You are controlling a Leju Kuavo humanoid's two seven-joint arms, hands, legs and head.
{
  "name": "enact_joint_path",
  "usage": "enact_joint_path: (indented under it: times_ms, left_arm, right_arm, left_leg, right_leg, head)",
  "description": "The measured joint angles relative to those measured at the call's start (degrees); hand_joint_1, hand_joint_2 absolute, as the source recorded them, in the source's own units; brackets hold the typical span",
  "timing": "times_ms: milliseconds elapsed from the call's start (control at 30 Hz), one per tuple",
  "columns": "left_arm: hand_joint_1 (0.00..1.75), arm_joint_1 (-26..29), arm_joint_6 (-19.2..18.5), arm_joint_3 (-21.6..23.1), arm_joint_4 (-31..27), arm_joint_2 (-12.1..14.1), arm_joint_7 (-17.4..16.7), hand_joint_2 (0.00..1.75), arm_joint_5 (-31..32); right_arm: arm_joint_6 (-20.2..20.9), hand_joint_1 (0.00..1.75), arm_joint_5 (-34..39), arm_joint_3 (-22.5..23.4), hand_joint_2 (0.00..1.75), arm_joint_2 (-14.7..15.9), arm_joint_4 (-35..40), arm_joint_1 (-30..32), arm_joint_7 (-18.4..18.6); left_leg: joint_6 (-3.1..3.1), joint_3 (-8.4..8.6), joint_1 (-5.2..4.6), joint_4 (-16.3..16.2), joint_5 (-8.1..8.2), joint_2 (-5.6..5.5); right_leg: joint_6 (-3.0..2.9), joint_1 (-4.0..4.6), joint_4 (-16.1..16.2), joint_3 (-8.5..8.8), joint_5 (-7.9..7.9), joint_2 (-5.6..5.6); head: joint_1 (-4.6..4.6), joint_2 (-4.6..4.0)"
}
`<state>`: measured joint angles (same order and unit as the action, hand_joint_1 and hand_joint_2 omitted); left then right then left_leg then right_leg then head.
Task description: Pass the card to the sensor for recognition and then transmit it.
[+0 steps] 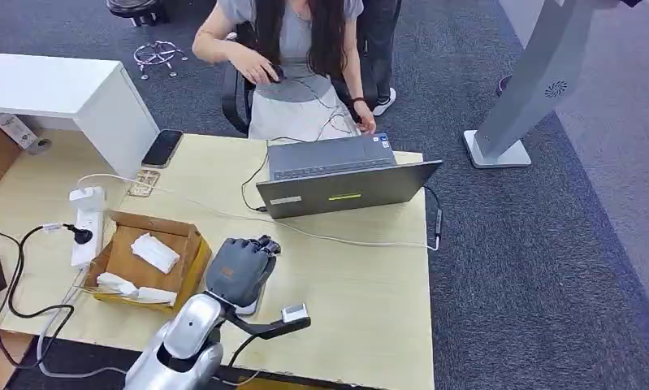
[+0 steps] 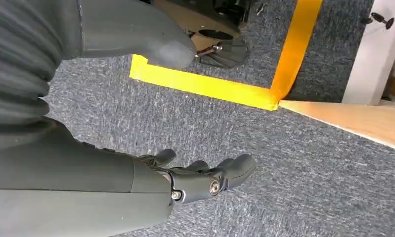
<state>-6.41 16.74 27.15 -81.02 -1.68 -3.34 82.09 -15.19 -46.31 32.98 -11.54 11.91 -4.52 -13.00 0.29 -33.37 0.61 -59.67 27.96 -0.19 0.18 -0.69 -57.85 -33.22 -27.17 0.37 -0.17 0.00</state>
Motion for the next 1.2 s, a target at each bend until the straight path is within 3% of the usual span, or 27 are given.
enact_joint_path:
  times_ms: [500, 1033, 1200]
  left_arm:
    - [1.75, 2.28, 3.21, -0.94, 1.75, -1.09, -0.37, 1.75, -1.03]
    - [1.75, 4.32, 3.85, -4.50, 3.93, -1.09, -0.87, 1.75, -1.07]
    - [1.75, 4.65, 3.65, -5.77, 4.22, -1.57, -3.01, 1.75, 1.33]
  right_arm:
    - [-0.15, 0.00, -1.16, 0.46, 1.75, 0.17, 0.00, -0.06, 0.68]
    - [-0.76, 0.00, -2.56, 0.46, 1.75, 0.26, 0.00, 0.11, 1.88]
    - [-0.79, 0.00, -2.58, 0.46, 1.75, 0.26, 0.00, 0.25, 1.86]
  left_leg:
    - [0.00, -0.02, 0.00, 0.00, 0.00, 0.00]
    - [0.00, -0.04, 0.00, 0.00, 0.00, 0.00]
    - [0.00, -0.04, 0.00, 0.00, 0.00, 0.00]
  right_leg:
    - [0.00, 0.00, 0.00, -0.01, 0.00, 0.00]
    - [0.00, 0.00, 0.00, -0.02, 0.00, -0.01]
    - [0.00, 0.00, 0.00, -0.02, 0.00, -0.01]
  head:
    - [-0.02, 0.00]
    - [0.00, 0.00]
    - [0.00, 0.00]
